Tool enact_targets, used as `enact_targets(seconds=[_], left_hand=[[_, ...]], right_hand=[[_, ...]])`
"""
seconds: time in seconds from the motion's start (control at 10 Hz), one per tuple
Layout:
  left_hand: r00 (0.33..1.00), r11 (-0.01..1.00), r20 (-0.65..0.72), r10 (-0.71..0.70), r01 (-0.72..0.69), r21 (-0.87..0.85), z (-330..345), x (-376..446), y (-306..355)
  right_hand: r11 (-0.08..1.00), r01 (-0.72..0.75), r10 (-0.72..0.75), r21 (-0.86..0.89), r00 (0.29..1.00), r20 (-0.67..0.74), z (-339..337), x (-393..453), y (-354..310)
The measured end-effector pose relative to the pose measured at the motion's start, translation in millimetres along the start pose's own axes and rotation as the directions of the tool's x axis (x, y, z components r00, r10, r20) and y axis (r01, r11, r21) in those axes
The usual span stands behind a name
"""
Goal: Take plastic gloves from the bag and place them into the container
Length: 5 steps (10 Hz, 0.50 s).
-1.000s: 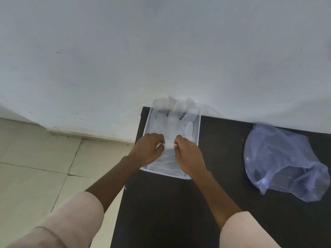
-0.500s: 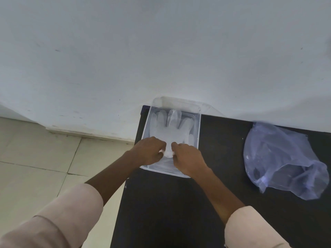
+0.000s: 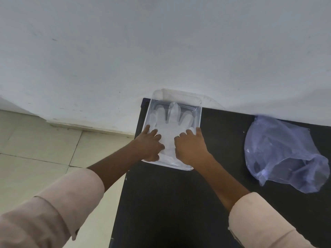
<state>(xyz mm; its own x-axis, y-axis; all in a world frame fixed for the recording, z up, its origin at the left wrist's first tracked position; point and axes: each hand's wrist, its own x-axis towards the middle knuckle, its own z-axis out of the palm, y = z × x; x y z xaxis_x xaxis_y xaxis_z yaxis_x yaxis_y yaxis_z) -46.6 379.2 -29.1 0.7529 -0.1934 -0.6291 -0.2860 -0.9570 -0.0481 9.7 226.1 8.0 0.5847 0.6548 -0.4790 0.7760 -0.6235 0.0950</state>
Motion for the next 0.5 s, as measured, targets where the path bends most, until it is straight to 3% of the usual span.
enact_targets(seconds=[0.2,0.3,0.5], left_hand=[[0.999,0.999,0.052,-0.002,-0.001,0.048,7.1,2.1,-4.1],[0.999,0.999,0.040,0.019,-0.021,0.045,4.9,-0.4,-4.9],[0.989,0.974,-0.135,-0.057,0.025,-0.225,-16.1,-11.4,-14.4]], right_hand=[[0.978,0.020,0.025,-0.208,0.978,0.208,13.4,4.9,13.4],[0.980,0.060,-0.027,-0.188,0.985,0.173,11.4,0.9,14.1],[0.970,0.093,-0.077,0.222,0.994,-0.081,-3.4,-12.7,20.5]])
